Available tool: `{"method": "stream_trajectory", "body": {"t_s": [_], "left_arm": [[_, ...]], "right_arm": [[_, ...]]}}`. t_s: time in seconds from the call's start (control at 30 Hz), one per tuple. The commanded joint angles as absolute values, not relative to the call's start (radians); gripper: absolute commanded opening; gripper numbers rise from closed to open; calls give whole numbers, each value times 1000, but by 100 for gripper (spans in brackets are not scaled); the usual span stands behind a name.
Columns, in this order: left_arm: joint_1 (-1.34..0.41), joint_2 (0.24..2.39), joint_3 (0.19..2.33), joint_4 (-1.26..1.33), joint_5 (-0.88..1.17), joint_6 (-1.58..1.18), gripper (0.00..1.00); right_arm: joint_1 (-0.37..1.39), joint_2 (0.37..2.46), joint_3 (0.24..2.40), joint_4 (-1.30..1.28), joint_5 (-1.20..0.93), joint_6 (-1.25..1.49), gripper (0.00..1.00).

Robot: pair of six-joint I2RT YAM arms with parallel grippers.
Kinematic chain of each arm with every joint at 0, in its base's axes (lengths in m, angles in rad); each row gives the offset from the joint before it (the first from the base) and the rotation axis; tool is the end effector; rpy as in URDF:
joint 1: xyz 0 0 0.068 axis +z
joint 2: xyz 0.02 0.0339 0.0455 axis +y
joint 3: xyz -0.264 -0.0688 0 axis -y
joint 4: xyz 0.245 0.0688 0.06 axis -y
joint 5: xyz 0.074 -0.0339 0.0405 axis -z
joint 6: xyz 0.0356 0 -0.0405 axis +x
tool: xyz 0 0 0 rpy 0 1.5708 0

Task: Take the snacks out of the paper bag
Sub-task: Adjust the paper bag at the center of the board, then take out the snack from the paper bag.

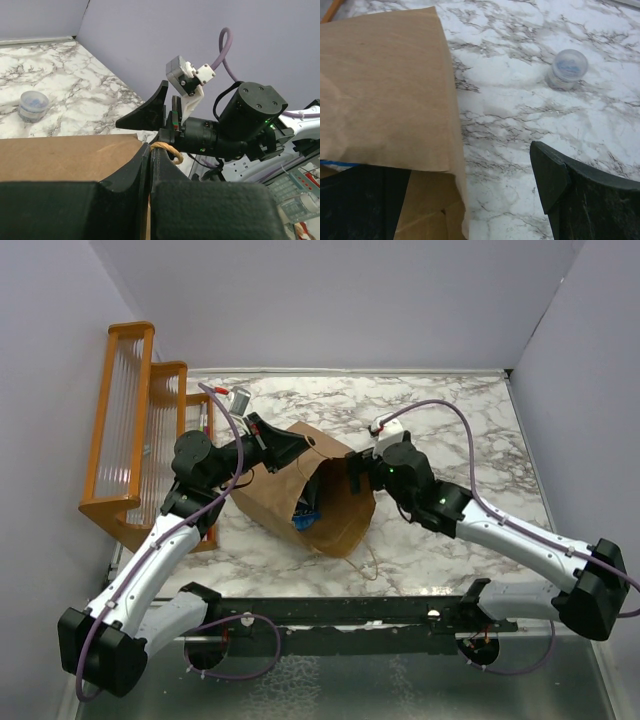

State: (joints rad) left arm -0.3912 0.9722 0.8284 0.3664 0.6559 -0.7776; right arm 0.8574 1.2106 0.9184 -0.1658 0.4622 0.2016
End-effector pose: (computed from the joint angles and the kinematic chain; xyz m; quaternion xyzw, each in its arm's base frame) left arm 0.1970 -0.1047 0.3784 0.1335 0.6282 -0.5757 0.5060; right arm 0.1912 0.1966 0.3006 -0.1517 0.8215 0.0918 0.5419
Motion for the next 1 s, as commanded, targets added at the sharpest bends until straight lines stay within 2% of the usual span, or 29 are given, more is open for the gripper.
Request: {"method": "stream_trajectory", "body": {"t_s": [0.0,0.1,0.23,0.33,0.47,0.57,0.67,0.8,0.97], "left_arm": [[-402,971,833,408,618,-794,0],[-402,972,833,408,595,-790,0],[-402,983,843,397,579,-782,0],[-402,987,846,382,568,-773,0],[-402,977,838,374,558,-779,0],[-402,968,842,343,541,-767,0],[-402,962,856,315,529,-765,0],[-402,952,869,293,512,-777,0],[-403,933,875,256,497,-772,0]], "right_arm": [[862,1147,992,-259,279,201,99],[862,1058,967,-298,165,247,98],[874,897,838,-212,-143,212,92],[887,809,768,-182,-239,192,91],[926,800,723,-88,-281,224,87],[1010,869,676,90,-190,240,80],[1119,961,588,332,30,178,74],[1154,1149,493,661,343,119,74],[1152,1348,566,755,551,119,75]]}}
